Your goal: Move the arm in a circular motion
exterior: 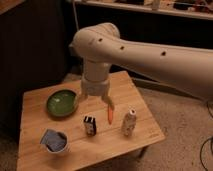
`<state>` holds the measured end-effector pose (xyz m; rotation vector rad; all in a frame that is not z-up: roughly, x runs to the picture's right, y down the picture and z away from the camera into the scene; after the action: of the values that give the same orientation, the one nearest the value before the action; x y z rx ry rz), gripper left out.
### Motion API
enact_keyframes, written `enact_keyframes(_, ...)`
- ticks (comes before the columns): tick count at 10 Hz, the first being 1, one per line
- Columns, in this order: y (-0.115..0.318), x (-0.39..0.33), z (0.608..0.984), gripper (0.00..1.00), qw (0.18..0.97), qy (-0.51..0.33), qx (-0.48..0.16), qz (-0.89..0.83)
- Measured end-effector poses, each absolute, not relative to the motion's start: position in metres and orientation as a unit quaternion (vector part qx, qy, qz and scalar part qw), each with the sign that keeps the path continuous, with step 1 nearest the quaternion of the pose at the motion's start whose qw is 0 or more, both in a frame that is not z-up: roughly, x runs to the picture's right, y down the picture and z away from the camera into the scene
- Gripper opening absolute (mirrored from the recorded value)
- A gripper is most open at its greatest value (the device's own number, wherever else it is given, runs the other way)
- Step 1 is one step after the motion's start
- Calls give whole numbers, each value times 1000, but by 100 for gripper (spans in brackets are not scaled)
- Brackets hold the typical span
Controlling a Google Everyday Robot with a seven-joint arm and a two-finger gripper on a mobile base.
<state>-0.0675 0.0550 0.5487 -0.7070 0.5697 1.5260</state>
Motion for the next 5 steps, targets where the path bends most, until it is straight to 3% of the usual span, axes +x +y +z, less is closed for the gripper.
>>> enact_keyframes(5, 7, -147, 598, 80, 669, 244, -286, 641)
